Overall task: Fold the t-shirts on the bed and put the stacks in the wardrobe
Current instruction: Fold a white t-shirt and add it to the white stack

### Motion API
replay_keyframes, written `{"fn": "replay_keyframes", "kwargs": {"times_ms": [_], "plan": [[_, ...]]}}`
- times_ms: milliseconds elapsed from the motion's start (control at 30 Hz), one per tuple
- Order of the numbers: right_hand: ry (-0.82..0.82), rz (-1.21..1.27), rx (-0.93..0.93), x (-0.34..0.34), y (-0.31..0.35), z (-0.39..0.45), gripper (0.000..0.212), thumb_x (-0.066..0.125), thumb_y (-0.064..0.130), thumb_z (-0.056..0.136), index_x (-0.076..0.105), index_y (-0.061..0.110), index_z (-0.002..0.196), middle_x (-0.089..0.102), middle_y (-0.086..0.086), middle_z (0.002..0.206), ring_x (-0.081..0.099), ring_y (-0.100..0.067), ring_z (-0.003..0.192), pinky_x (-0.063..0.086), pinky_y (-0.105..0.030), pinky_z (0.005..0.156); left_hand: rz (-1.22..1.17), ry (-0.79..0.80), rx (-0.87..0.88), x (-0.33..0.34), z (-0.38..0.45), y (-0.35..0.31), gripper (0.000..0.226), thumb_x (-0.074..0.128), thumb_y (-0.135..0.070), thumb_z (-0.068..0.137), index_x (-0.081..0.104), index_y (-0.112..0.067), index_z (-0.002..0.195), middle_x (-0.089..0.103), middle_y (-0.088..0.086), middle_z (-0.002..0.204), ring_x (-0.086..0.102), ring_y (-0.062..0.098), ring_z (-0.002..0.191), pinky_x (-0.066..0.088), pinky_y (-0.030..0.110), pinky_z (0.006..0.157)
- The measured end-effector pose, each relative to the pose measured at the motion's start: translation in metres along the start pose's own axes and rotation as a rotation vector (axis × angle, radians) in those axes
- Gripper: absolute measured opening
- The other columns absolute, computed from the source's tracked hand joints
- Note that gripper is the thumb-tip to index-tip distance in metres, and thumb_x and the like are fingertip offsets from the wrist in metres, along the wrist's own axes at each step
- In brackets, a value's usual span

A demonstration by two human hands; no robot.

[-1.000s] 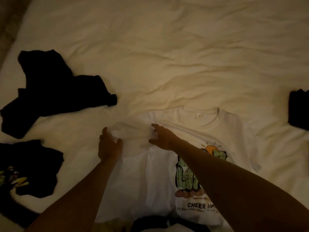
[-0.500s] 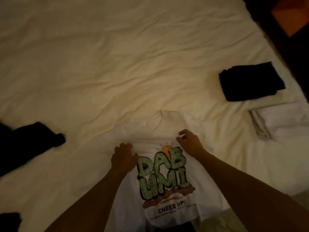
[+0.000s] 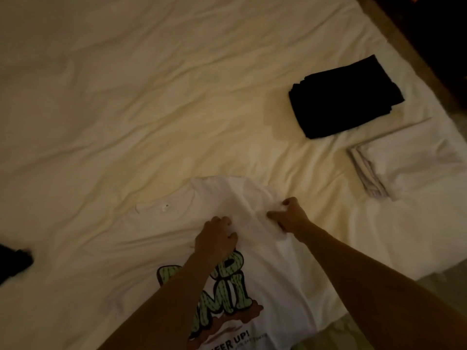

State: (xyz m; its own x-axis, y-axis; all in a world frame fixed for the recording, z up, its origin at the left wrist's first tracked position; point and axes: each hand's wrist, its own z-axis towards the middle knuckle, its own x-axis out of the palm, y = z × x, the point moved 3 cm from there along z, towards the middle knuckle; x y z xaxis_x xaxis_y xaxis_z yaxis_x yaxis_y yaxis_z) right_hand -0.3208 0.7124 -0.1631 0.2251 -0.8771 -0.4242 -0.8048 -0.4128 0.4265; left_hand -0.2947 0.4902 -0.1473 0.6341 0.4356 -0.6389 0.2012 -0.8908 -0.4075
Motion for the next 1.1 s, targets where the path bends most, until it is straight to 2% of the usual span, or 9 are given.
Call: {"fn": "replay_keyframes", "kwargs": {"times_ms": [100, 267, 400, 567, 667, 767, 900, 1000, 1100], "plan": [[0.031, -0.381, -0.145, 0.008, 0.008, 0.004, 0.041, 0.072, 0.034, 0.084, 0.058, 0.009, 0.113, 0.064, -0.008, 0.110, 0.062, -0.027, 0.098, 0.050, -0.033, 0.077, 0.041, 0.005, -0.002, -0.003, 0.008, -0.004, 0.047, 0.050, -0.040, 0.098, 0.047, -0.019, 0.140, 0.047, 0.004, 0.137, 0.047, 0.024, 0.124, 0.045, 0.039, 0.100], [-0.135, 0.156, -0.224, -0.036, 0.024, 0.002, 0.022, 0.066, 0.026, 0.091, 0.050, 0.014, 0.080, 0.053, -0.003, 0.075, 0.054, -0.024, 0.073, 0.045, -0.033, 0.063, 0.054, 0.000, -0.018, -0.006, 0.018, -0.017, 0.043, 0.050, -0.038, 0.098, 0.050, -0.015, 0.134, 0.049, 0.007, 0.134, 0.049, 0.026, 0.122, 0.045, 0.038, 0.099], [-0.365, 0.018, -0.338, -0.094, 0.032, 0.001, 0.015, 0.062, 0.023, 0.094, 0.051, 0.013, 0.097, 0.054, 0.003, 0.078, 0.052, -0.011, 0.067, 0.045, -0.028, 0.063, 0.056, -0.009, -0.018, -0.005, 0.022, -0.025, 0.043, 0.050, -0.038, 0.099, 0.050, -0.013, 0.133, 0.049, 0.008, 0.134, 0.050, 0.027, 0.121, 0.045, 0.037, 0.098], [-0.409, -0.172, -0.222, -0.109, 0.019, 0.009, 0.033, 0.059, 0.021, 0.095, 0.051, 0.011, 0.125, 0.063, -0.011, 0.107, 0.063, -0.030, 0.098, 0.053, -0.043, 0.085, -0.116, -0.052, -0.023, -0.007, 0.022, -0.020, 0.040, 0.054, -0.033, 0.097, 0.052, -0.015, 0.133, 0.053, 0.007, 0.130, 0.053, 0.025, 0.119, 0.046, 0.038, 0.099], [-0.492, -0.353, -0.371, -0.080, 0.022, -0.002, 0.040, 0.060, 0.025, 0.093, 0.051, 0.008, 0.128, 0.056, -0.016, 0.123, 0.056, -0.034, 0.110, 0.049, -0.047, 0.092, -0.222, -0.174, -0.007, -0.018, 0.013, -0.004, 0.030, 0.057, -0.025, 0.096, 0.058, -0.016, 0.125, 0.060, 0.004, 0.115, 0.059, 0.024, 0.107, 0.049, 0.037, 0.090], [-0.373, -0.426, -0.621, -0.033, 0.054, -0.014, 0.044, 0.061, 0.030, 0.093, 0.053, 0.008, 0.130, 0.054, -0.016, 0.126, 0.051, -0.033, 0.115, 0.045, -0.043, 0.096, -0.254, -0.420, -0.028, -0.043, 0.000, 0.030, 0.030, 0.060, -0.020, 0.094, 0.059, -0.016, 0.124, 0.060, 0.006, 0.112, 0.058, 0.028, 0.106, 0.049, 0.038, 0.087], [-0.139, -0.623, -0.839, 0.034, 0.113, -0.018, 0.059, 0.061, 0.043, 0.093, 0.044, 0.013, 0.141, 0.048, -0.013, 0.137, 0.045, -0.032, 0.124, 0.039, -0.043, 0.099, -0.061, -0.734, -0.170, -0.086, -0.016, 0.104, 0.053, 0.065, -0.012, 0.090, 0.049, -0.005, 0.140, 0.043, 0.021, 0.146, 0.042, 0.041, 0.129, 0.038, 0.050, 0.102], [-0.052, -0.756, -0.877, 0.073, 0.147, -0.009, 0.062, 0.058, 0.047, 0.094, 0.041, 0.015, 0.144, 0.044, -0.012, 0.141, 0.040, -0.033, 0.129, 0.035, -0.043, 0.102, 0.030, -0.593, -0.379, -0.112, -0.015, 0.163, 0.057, 0.063, -0.022, 0.092, 0.043, -0.009, 0.145, 0.037, 0.019, 0.150, 0.037, 0.043, 0.132, 0.036, 0.052, 0.103], [-0.016, -0.930, -0.856, 0.102, 0.165, 0.008, 0.047, 0.054, 0.046, 0.096, 0.049, 0.015, 0.132, 0.053, -0.011, 0.131, 0.044, -0.033, 0.122, 0.036, -0.043, 0.099, 0.090, -0.375, -0.439, -0.125, -0.002, 0.196, 0.046, 0.063, -0.037, 0.092, 0.055, -0.014, 0.131, 0.052, 0.017, 0.135, 0.050, 0.039, 0.119, 0.043, 0.045, 0.094]]}}
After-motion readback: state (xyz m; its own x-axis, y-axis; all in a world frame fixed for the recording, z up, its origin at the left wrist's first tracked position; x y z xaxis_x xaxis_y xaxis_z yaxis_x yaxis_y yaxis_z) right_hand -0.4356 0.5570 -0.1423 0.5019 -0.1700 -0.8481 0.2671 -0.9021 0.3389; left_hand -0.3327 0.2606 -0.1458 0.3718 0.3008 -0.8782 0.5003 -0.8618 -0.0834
